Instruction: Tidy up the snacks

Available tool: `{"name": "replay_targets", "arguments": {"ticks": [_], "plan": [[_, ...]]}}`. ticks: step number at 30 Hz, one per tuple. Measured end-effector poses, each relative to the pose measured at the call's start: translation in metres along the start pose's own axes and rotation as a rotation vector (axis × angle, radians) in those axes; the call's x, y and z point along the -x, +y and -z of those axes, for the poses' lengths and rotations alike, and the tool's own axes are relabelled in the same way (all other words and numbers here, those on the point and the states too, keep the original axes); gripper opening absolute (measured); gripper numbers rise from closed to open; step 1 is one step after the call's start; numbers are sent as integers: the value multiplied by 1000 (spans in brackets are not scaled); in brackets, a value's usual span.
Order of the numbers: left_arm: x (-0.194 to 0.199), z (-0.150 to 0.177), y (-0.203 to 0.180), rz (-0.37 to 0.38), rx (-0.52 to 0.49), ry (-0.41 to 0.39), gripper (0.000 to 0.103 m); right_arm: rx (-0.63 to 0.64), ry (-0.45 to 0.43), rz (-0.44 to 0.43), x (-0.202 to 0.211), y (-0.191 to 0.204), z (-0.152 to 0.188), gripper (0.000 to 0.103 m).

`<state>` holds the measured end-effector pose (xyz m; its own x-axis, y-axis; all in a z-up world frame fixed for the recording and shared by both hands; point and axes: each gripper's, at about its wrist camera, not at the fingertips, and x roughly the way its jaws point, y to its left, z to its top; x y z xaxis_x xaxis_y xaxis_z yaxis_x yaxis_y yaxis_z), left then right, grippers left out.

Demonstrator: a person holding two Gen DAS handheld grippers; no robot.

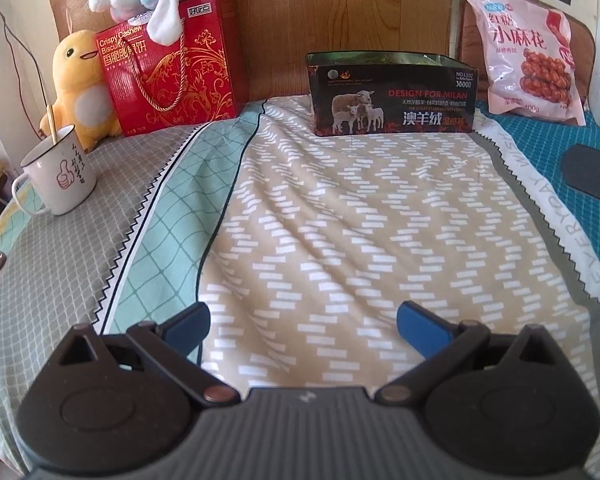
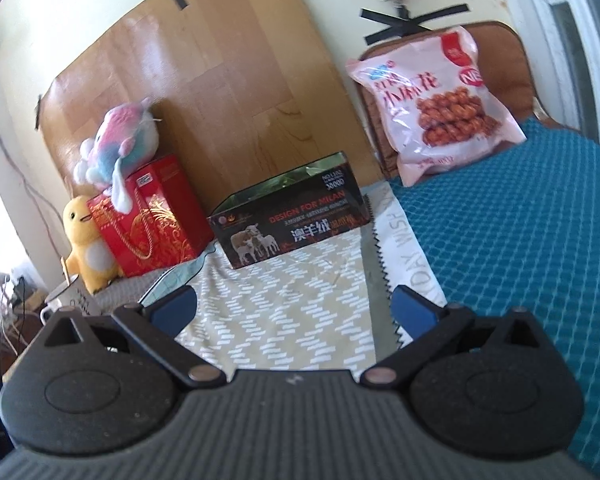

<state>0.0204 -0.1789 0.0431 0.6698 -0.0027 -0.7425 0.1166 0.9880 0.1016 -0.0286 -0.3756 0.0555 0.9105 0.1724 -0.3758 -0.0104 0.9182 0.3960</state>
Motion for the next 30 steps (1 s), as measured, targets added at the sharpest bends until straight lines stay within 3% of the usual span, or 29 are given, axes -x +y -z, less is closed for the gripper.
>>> {"name": "replay_targets", "arguments": {"ticks": [11, 21, 30], "plan": [[0, -8, 3, -12, 62, 18, 103, 208, 24, -53, 13, 10, -28, 103], [-2, -13, -6, -20, 61, 28, 103, 198, 106, -118, 7, 3, -47, 103], [-5, -16, -11, -13, 58, 37, 103, 249, 117, -119, 4, 6, -53, 103]]}}
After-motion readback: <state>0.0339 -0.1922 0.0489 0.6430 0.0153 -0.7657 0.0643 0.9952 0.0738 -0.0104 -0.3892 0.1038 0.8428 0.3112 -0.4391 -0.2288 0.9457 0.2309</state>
